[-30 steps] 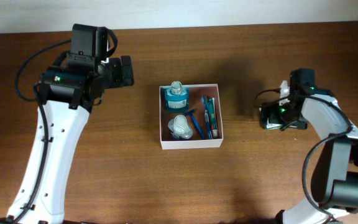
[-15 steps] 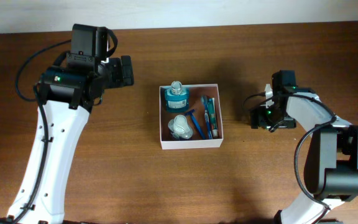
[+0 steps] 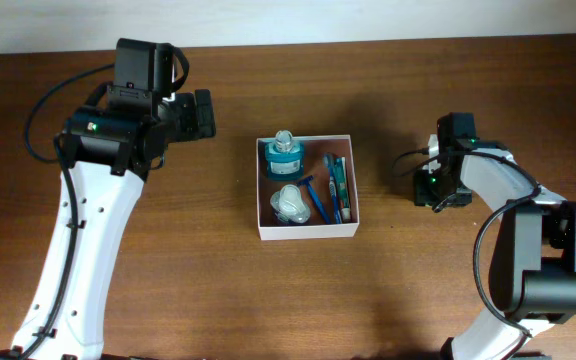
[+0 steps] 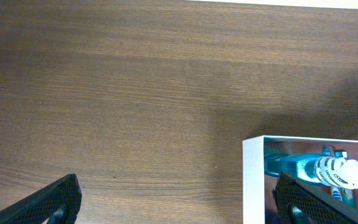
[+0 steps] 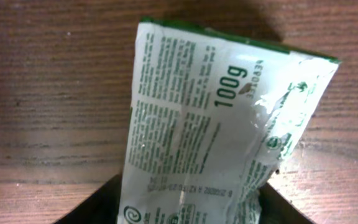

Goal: Pack container
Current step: 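Lower the right gripper and close on the white-green soap packet, then carry the soap packet over the box and release it inside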

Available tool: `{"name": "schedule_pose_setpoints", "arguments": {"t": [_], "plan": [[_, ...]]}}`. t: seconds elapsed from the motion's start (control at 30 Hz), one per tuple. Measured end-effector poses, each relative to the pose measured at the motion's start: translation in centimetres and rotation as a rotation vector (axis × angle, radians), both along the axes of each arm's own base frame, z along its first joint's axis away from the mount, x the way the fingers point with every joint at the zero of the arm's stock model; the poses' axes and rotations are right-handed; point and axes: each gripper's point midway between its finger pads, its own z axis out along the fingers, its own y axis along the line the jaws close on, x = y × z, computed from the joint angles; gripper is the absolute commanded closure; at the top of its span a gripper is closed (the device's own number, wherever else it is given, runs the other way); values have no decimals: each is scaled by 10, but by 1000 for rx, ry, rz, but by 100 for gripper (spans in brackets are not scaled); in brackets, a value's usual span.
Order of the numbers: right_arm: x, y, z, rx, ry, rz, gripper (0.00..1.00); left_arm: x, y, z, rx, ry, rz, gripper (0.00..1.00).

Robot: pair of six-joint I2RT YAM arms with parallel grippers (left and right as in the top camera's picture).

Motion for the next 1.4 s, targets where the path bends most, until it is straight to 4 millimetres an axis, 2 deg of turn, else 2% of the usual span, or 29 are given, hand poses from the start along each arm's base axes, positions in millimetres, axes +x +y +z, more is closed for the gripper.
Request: {"name": "schedule_pose_setpoints", "arguments": {"t": [0.13, 0.17, 0.33, 0.6, 0.77, 0.9, 1.17, 1.27, 1.4], "plan": [[0, 0, 0, 1, -1, 0, 84, 0, 0, 0, 0, 0, 0, 1], [1, 0, 0, -3, -3, -3, 86, 0, 0, 0, 0, 0, 0, 1], [1, -3, 2, -23, -1, -20, 90, 0, 0, 0, 0, 0, 0, 1], [-12, -3, 7, -26, 65, -27, 92, 0, 0, 0, 0, 0, 0, 1], [-6, 3, 17, -26, 47, -11, 92, 0, 0, 0, 0, 0, 0, 1], [-2, 26, 43, -19, -21, 15, 93, 0, 0, 0, 0, 0, 0, 1], [-1, 95, 112, 79, -218, 53, 93, 0, 0, 0, 0, 0, 0, 1], [-7, 119, 130, 124, -261, 66, 93, 0, 0, 0, 0, 0, 0, 1], [-16, 152, 143, 174, -288, 102, 93, 0, 0, 0, 0, 0, 0, 1]]}}
